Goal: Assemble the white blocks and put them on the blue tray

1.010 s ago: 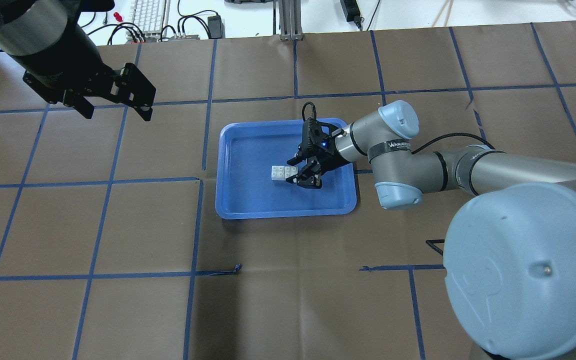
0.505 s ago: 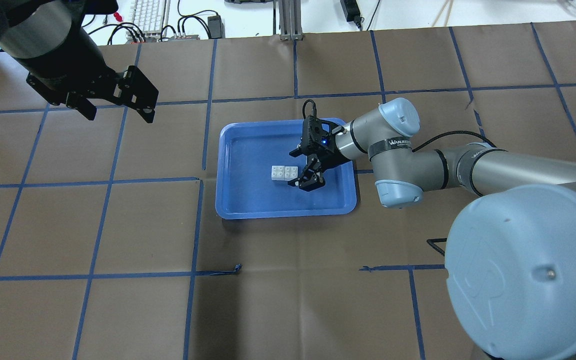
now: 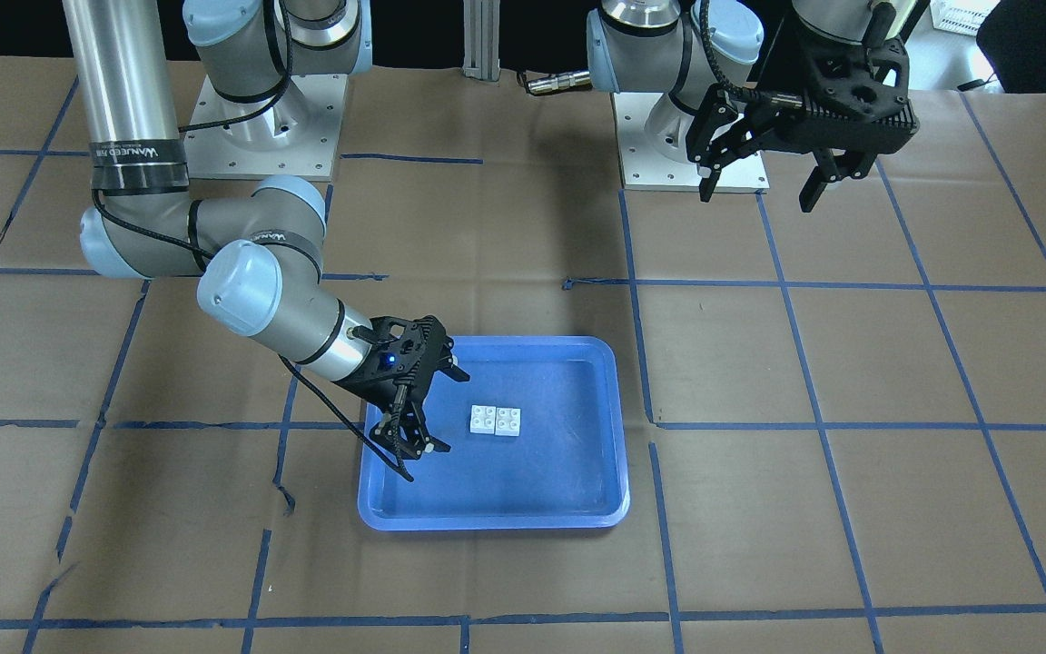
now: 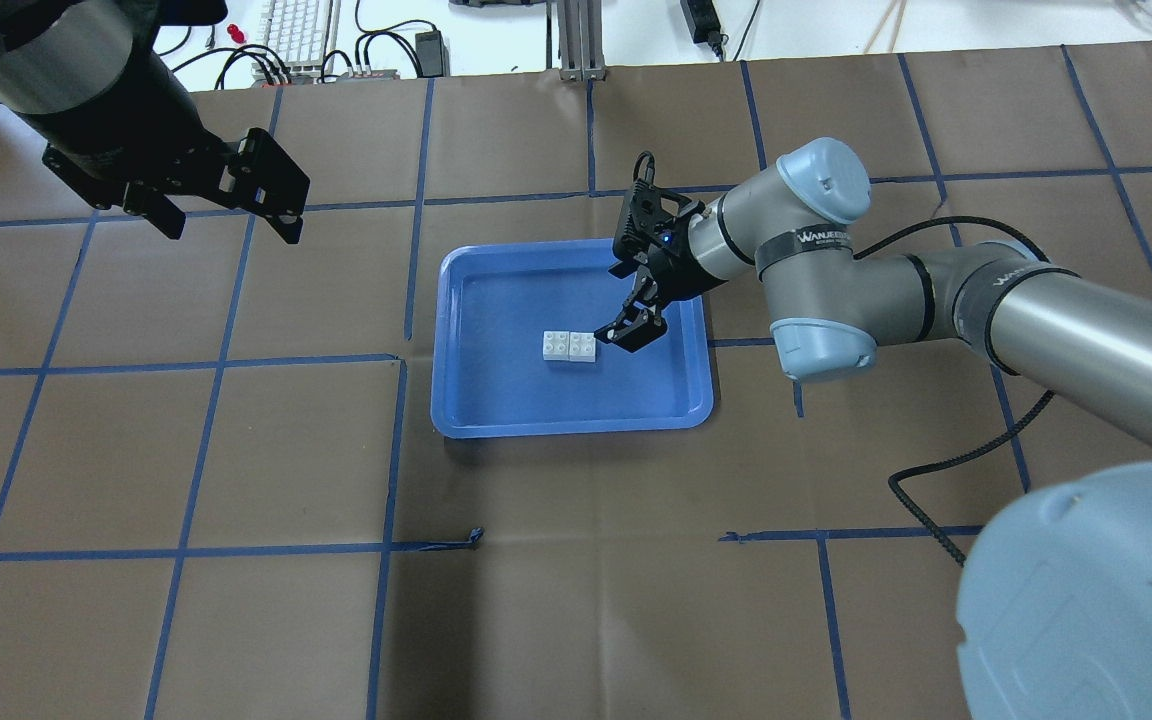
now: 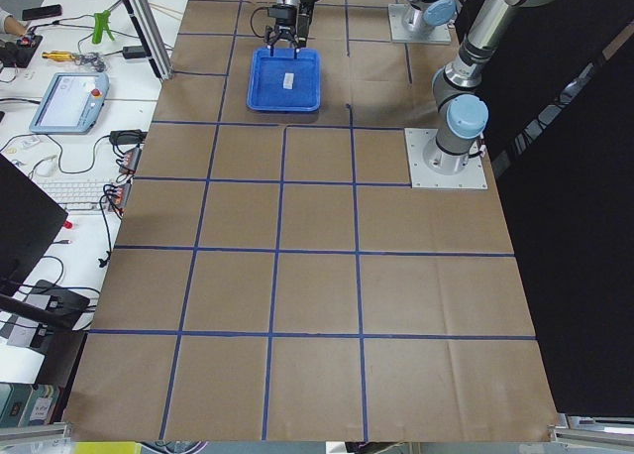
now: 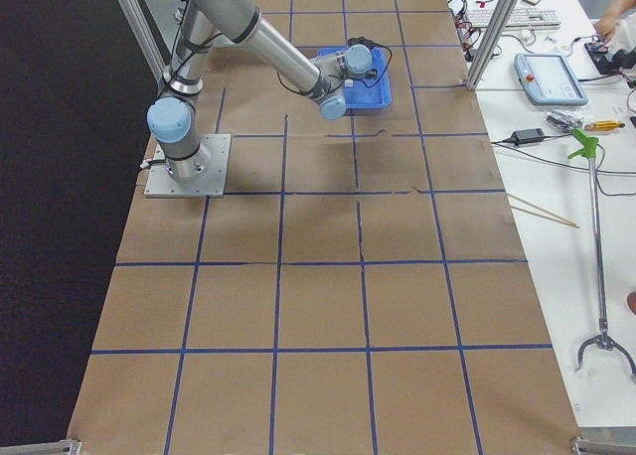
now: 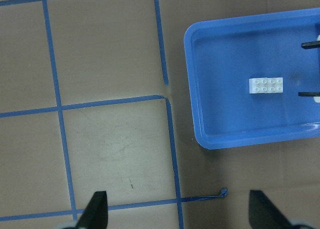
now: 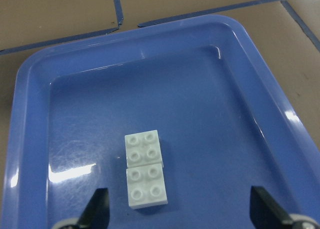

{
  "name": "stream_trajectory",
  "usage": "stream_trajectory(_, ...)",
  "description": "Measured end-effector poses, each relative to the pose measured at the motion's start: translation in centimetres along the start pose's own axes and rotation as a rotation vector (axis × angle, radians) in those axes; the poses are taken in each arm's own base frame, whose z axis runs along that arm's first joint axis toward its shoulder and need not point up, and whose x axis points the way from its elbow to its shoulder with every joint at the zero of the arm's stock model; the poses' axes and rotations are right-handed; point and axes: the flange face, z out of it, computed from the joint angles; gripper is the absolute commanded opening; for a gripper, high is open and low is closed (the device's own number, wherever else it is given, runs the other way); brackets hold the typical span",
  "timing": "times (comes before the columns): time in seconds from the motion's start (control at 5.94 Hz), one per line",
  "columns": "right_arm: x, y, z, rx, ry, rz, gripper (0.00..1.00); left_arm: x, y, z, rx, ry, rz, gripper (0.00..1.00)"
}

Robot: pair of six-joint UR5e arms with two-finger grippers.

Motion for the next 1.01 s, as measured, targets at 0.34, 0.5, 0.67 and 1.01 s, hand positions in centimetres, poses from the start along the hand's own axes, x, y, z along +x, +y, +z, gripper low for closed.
stream_trajectory(0.34,-0.1,-1.0,-7.1,-0.193,0.121,0.261,1.00,-0.1,-0.1,0.1,-0.001,0.005,-0.003,0.99)
stream_trajectory(0.5,0.4,-0.8,-10.6,-0.277,0.188,0.399,1.00,-0.1,-0.1,0.1,0.000,0.006,-0.003,0.99)
stream_trajectory(0.67,1.0,-0.6,-14.4,-0.339,0.243,0.561,1.00,-0.2,-0.1,0.1,0.001,0.005,-0.006,0.99)
stream_trajectory(1.01,0.5,-1.5,-22.3,-0.426,0.370,0.972,1.00,-0.3,-0.1,-0.1,0.003,0.002,-0.008,0.99)
